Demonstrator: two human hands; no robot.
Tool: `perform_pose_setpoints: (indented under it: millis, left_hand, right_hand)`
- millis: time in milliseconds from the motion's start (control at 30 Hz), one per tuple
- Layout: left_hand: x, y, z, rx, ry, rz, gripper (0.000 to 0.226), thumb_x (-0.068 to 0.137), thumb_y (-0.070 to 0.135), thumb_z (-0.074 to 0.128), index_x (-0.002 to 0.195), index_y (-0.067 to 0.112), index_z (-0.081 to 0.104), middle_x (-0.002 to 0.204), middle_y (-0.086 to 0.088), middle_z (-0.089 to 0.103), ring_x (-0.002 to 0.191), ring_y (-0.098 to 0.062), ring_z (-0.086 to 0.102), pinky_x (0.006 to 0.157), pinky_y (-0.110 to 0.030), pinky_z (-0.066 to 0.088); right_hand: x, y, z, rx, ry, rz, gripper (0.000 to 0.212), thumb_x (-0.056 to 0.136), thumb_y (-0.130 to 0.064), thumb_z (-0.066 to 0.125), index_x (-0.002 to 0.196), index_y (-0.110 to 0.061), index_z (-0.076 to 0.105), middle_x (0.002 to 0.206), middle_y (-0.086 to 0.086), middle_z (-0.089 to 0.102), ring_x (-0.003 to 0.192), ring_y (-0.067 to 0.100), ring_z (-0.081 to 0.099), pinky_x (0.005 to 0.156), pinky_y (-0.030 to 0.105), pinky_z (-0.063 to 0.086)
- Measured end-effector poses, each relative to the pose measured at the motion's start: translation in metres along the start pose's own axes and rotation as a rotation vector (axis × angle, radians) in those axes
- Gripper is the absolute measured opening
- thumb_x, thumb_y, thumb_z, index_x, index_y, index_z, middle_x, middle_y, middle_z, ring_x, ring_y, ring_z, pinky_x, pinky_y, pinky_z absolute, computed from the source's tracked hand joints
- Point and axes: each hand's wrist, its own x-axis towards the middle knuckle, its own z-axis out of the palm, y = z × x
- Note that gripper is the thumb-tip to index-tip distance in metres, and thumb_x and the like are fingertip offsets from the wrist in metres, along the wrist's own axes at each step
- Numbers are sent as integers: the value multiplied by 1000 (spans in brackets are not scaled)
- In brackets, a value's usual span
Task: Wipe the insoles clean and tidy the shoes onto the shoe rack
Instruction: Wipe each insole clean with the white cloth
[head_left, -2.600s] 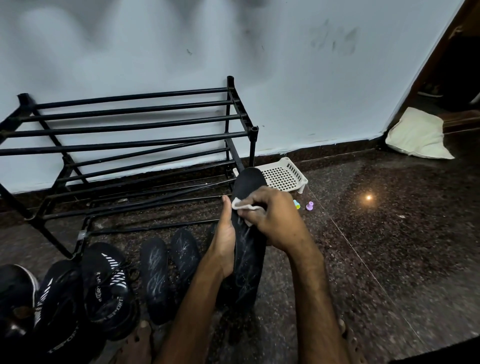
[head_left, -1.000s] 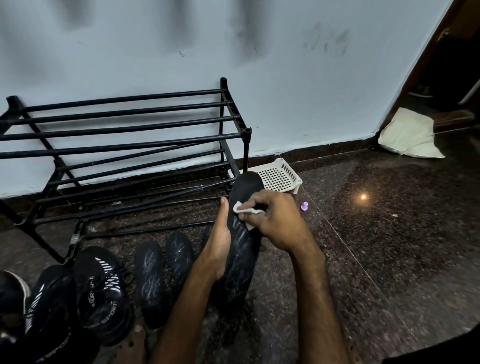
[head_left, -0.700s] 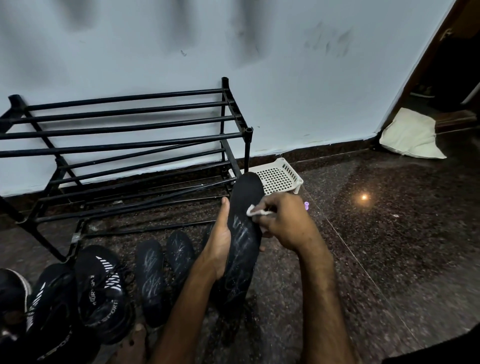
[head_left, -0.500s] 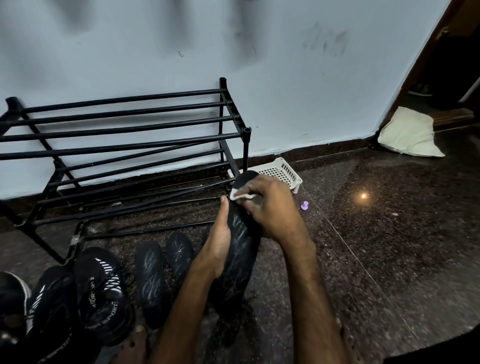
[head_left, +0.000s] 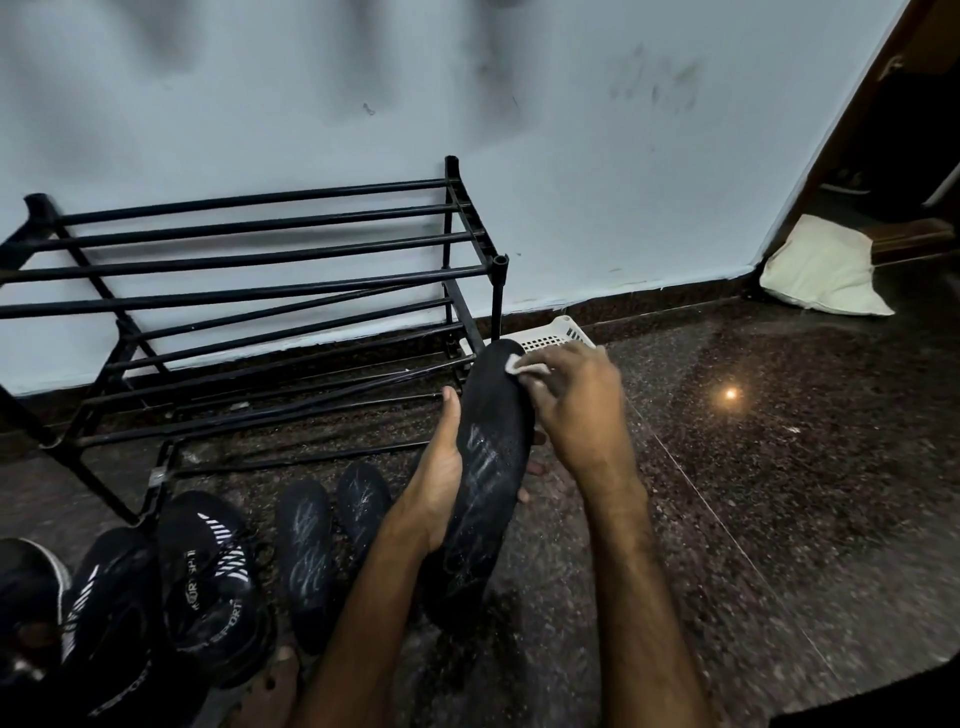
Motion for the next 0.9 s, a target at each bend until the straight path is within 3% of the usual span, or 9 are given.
perform_pose_setpoints:
  millis: [100, 200, 300, 367, 500, 567, 633, 733, 900]
  left_hand:
    - [2, 2, -2, 12, 21, 23, 88, 94, 70, 18, 131, 0, 55, 97, -23, 65, 67, -29, 67, 55, -37, 56]
    - [2, -2, 1, 30, 9, 19, 84, 94, 71, 16, 119, 11, 70, 102, -21, 67, 81, -29, 65, 66, -40, 54]
    - [3, -2, 1, 25, 14, 9, 83, 93, 71, 19, 125, 9, 65, 103, -20, 69, 77, -27, 67, 63, -40, 55]
    - [2, 1, -2, 10, 20, 14, 88, 92, 71, 23, 134, 0, 53, 99, -25, 61, 66, -28, 67, 55, -38, 58]
    - [-1, 2, -4, 34, 30, 41, 89, 94, 69, 20, 134, -5, 51, 89, -24, 63, 60, -27, 66, 51, -37, 58]
    - [0, -1, -3, 60, 34, 29, 87, 94, 68, 21, 130, -3, 56, 90, -24, 63, 64, -29, 66, 52, -38, 58]
    - [0, -4, -3, 106, 13, 22, 84, 95, 68, 21, 124, 2, 63, 101, -28, 62, 77, -33, 65, 59, -40, 59]
    - [-1, -5, -2, 134, -10, 6, 81, 97, 68, 20, 122, 7, 67, 110, -27, 64, 84, -32, 65, 65, -42, 57]
    - [-1, -4, -2, 102, 2, 18, 75, 98, 65, 18, 115, 15, 72, 110, -23, 68, 85, -33, 67, 69, -42, 53]
  right_hand:
    - [-8, 12, -16, 17, -124, 20, 17, 79, -10, 79, 92, -21, 77, 95, -4, 69, 83, 2, 62, 84, 20, 54]
    - [-13, 4, -15, 67, -268, -59, 14, 76, -9, 81, 84, -21, 79, 87, -7, 68, 80, 2, 62, 76, 23, 51]
    - [-4, 1, -3, 23, -144, -130, 16, 77, -11, 81, 89, -22, 78, 91, -6, 68, 86, 9, 62, 84, 26, 51]
    - [-2, 5, -1, -2, -38, -64, 19, 79, -10, 79, 93, -22, 77, 97, -4, 66, 91, 12, 62, 87, 29, 54]
    - [-12, 10, -8, 36, -304, -3, 16, 78, -8, 79, 83, -23, 77, 92, -6, 66, 80, 2, 62, 71, 18, 53]
    - [-9, 7, -9, 57, -275, -27, 16, 79, -7, 79, 84, -22, 78, 92, -6, 66, 83, 5, 62, 76, 25, 55]
    - [1, 4, -8, 19, -100, -29, 17, 81, -8, 76, 93, -20, 77, 98, -2, 66, 90, 10, 62, 87, 30, 56]
    - [7, -3, -5, -26, 110, -64, 20, 82, -7, 75, 100, -18, 75, 101, 0, 63, 94, 15, 61, 88, 35, 56]
    - [-2, -10, -6, 57, -202, -133, 17, 81, -12, 77, 96, -20, 78, 96, -3, 67, 89, 10, 62, 91, 37, 53]
